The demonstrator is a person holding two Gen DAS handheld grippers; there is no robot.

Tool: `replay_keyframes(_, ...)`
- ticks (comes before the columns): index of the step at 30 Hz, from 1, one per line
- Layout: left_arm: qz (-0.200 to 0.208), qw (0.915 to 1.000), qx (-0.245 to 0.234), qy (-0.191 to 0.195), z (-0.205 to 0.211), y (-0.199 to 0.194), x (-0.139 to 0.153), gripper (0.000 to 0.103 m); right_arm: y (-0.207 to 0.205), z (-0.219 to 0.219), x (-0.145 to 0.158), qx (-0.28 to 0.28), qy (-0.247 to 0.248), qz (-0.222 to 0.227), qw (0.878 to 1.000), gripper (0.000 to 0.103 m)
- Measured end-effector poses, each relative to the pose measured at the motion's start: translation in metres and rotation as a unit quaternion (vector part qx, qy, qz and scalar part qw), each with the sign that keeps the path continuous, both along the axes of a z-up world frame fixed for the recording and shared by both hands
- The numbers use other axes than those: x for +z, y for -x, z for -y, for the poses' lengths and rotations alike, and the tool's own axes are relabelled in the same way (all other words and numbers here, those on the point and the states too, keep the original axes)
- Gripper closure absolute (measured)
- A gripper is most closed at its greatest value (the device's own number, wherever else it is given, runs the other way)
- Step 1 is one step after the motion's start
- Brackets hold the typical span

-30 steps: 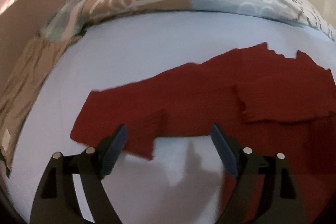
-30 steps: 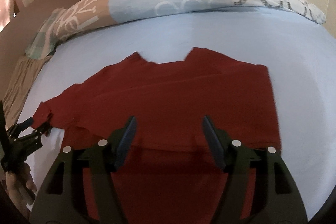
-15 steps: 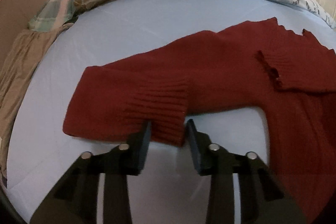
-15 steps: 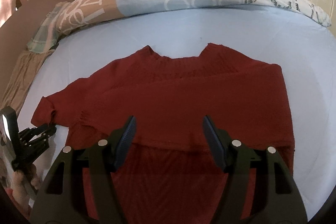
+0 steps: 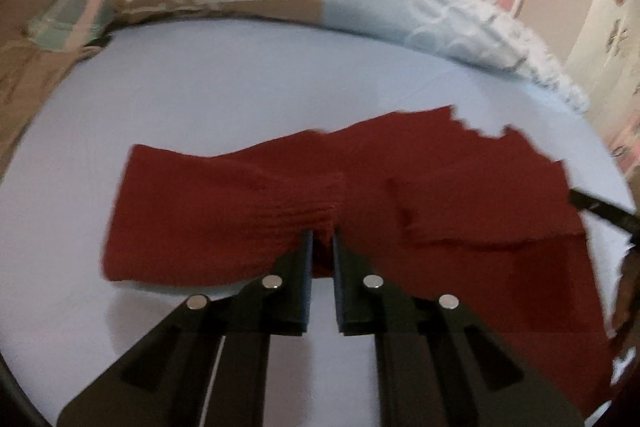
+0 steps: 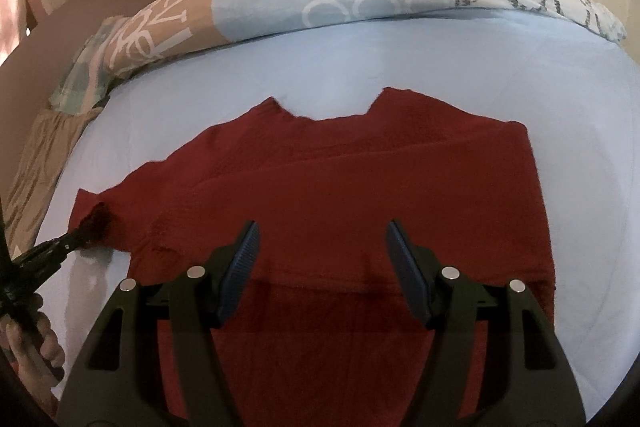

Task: Fold small clothes
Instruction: 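Fold the held sleeve across the sweater body with the left gripper, release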

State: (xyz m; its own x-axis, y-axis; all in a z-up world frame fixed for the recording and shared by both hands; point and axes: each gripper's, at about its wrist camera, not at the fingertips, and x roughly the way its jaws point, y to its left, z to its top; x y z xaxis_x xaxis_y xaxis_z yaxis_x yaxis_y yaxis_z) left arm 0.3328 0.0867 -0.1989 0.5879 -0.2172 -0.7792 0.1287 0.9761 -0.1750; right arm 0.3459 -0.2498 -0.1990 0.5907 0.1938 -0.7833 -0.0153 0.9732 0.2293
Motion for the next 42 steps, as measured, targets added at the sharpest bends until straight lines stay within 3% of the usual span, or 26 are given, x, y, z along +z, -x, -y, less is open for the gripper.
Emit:
replay_keyframes(7, 0.01, 0.9966, -0.071, 0.041, 0.101, -0.02, 0.017, 0.098, 0.003, 0.038, -0.002, -0.031, 0.0, -0.003, 1.0, 0.037)
replay_keyframes(12, 0.0, 0.9914, -0.116, 0.061, 0.176, -0.039, 0.011, 0.1, 0.009, 0.073, 0.001, -0.046, 0.014, -0.002, 0.999, 0.037)
replay_keyframes(20, -0.024, 0.9869, -0.152, 0.049, 0.248, -0.053, -0.015, 0.1, 0.011, 0.124, -0.005, -0.076, 0.031, -0.006, 0.997, 0.037)
replay_keyframes(26, -0.028, 0.9891, -0.145, 0.001, 0.248, -0.045, -0.033, 0.092, 0.011, 0.122, -0.016, -0.074, 0.018, -0.011, 0.997, 0.037)
replay_keyframes(28, -0.016, 0.9906, -0.135, -0.015, 0.242, -0.04, -0.029, 0.075, 0.009, 0.117, -0.019, -0.07, 0.018, -0.013, 0.997, 0.037)
replay_keyframes(29, -0.008, 0.9917, -0.126, -0.025, 0.239, -0.037, -0.025, 0.058, 0.008, 0.114, -0.019, -0.068, 0.018, -0.013, 0.997, 0.037)
replay_keyframes(30, 0.006, 0.9925, -0.118, -0.033, 0.233, -0.033, -0.02, 0.048, 0.007, 0.11, -0.02, -0.064, 0.017, -0.012, 0.998, 0.037)
replay_keyframes(37, 0.021, 0.9959, -0.069, -0.054, 0.171, -0.02, -0.008, 0.047, 0.001, 0.061, -0.018, -0.017, 0.006, -0.005, 1.0, 0.037)
replay_keyframes(42, 0.01, 0.9967, -0.034, -0.073, 0.135, -0.022, -0.013, 0.047, -0.018, 0.012, -0.03, 0.023, -0.011, -0.021, 0.999, 0.037)
